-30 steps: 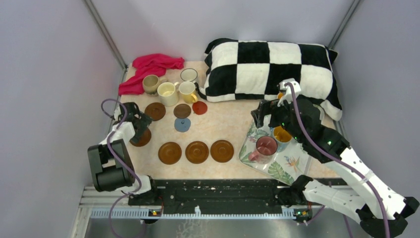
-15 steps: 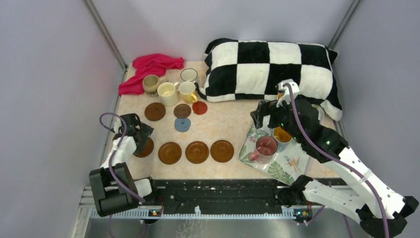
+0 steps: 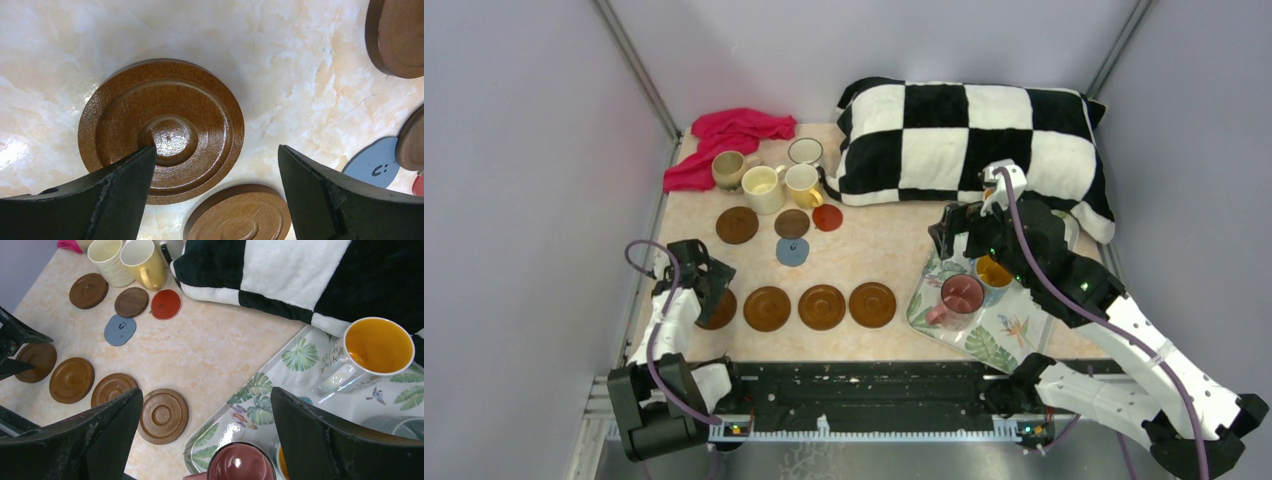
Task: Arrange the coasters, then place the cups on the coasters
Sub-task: Move the coaster to the center of the board.
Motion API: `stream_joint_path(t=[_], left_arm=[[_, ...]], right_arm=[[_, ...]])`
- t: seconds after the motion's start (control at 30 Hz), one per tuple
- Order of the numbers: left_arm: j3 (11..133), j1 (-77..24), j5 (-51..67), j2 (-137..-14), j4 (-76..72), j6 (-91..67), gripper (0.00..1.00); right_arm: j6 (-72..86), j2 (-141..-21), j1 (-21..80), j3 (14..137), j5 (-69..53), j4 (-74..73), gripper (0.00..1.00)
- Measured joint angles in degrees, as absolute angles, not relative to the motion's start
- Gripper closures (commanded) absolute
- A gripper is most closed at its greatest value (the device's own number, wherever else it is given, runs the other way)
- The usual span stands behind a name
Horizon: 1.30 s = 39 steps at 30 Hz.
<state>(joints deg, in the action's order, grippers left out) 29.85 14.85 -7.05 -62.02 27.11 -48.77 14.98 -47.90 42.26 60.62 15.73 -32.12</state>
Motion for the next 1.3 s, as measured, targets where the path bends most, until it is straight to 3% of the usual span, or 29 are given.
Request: stream_joint_path(t=[0.9, 1.3], left_arm=[[34.06, 14.79, -5.13, -58.78, 35.31, -46.17, 0.02], [41.67, 13.19, 0.86, -66.54, 28.05, -37.71, 0.02]], right_arm=[[14.98, -48.53, 42.26, 60.38, 15.31, -32.10, 0.01], [14.98, -48.66, 42.26, 60.38, 15.20, -32.08, 0.01]])
